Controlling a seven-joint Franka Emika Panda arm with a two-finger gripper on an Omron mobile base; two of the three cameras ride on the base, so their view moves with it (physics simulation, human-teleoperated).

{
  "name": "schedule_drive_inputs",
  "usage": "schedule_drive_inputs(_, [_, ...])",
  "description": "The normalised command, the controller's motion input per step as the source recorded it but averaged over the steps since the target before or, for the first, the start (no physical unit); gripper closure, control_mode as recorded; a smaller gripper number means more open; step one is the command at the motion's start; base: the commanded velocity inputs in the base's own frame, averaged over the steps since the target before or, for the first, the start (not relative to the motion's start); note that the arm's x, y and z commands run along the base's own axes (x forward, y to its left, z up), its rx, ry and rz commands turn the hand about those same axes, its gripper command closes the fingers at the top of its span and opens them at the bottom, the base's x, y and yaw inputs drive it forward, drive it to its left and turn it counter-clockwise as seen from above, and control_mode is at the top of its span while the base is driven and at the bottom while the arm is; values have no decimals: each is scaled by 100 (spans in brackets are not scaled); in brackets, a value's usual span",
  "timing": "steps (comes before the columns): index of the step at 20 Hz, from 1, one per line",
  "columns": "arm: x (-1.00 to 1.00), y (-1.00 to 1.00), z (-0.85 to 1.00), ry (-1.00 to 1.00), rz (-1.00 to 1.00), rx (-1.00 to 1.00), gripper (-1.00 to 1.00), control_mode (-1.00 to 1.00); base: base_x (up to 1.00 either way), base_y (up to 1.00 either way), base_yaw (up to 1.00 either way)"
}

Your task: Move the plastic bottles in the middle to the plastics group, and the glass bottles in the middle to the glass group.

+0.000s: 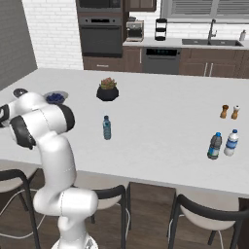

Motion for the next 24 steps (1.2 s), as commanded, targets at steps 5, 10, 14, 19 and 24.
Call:
schedule_drive_inputs(5, [1,30,0,-4,0,0,100,-100,0,0,0])
schedule_drive_inputs(10, [6,21,-3,0,0,0,100,-100,0,0,0])
schedule_drive_inputs(14, [22,7,-8,0,0,0,100,-100,0,0,0])
schedule_drive_inputs(19, [25,2,-7,0,0,0,100,-100,0,0,0])
schedule_drive_inputs(24, [1,0,-3,0,0,0,100,-100,0,0,0])
